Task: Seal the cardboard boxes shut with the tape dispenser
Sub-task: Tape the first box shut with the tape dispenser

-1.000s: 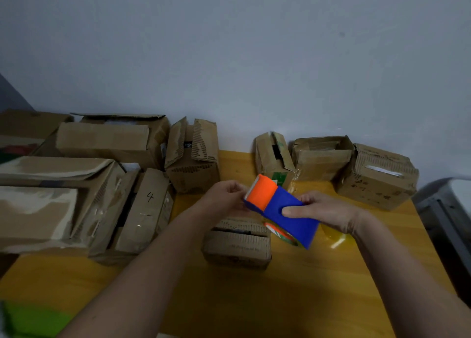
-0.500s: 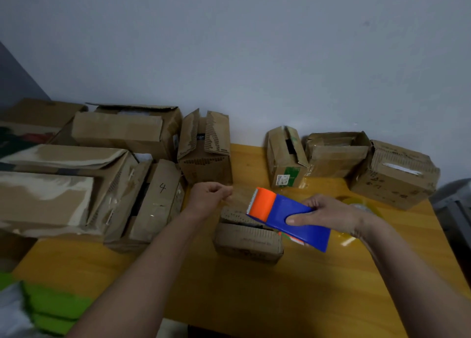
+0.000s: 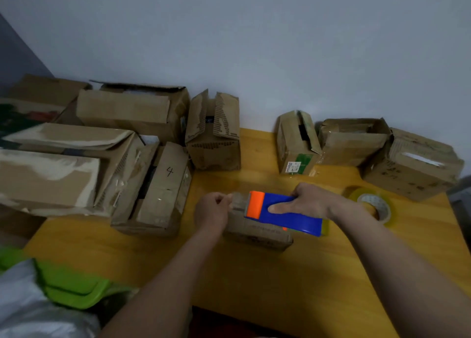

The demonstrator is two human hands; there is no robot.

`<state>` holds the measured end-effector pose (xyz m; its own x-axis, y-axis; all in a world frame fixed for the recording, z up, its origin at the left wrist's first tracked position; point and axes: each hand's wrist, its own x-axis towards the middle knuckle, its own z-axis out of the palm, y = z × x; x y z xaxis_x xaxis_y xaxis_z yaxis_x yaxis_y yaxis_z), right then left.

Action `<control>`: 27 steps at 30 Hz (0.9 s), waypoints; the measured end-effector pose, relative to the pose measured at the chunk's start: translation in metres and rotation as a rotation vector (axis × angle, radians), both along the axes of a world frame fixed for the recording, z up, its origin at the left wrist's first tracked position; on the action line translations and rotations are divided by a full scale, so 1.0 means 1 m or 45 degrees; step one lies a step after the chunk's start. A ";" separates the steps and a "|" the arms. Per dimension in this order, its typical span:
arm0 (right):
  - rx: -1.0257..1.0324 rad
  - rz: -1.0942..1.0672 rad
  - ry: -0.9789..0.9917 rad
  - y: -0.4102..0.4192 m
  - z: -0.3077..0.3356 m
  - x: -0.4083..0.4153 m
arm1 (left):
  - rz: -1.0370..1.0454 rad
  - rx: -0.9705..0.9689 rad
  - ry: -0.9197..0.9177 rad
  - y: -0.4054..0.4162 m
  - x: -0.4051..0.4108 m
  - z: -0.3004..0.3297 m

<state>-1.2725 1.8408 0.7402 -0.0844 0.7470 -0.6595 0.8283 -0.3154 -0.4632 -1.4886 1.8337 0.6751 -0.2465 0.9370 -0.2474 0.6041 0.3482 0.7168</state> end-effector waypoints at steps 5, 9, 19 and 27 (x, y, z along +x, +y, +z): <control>-0.043 0.044 -0.151 0.015 -0.013 -0.019 | 0.013 0.032 0.191 -0.003 -0.005 -0.018; -0.066 0.120 -0.271 0.025 -0.014 -0.032 | -0.015 0.091 0.254 -0.003 -0.010 -0.026; -0.045 0.211 -0.466 0.036 -0.022 -0.061 | -0.096 -0.018 0.190 -0.004 -0.016 -0.067; -0.036 0.200 -0.456 0.036 -0.023 -0.059 | 0.044 -0.219 0.059 -0.002 -0.032 -0.073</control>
<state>-1.3319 1.8770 0.7170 0.0426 0.7244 -0.6881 0.9751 -0.1801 -0.1292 -1.5210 1.8320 0.6018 -0.2929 0.8725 -0.3912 0.6207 0.4847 0.6163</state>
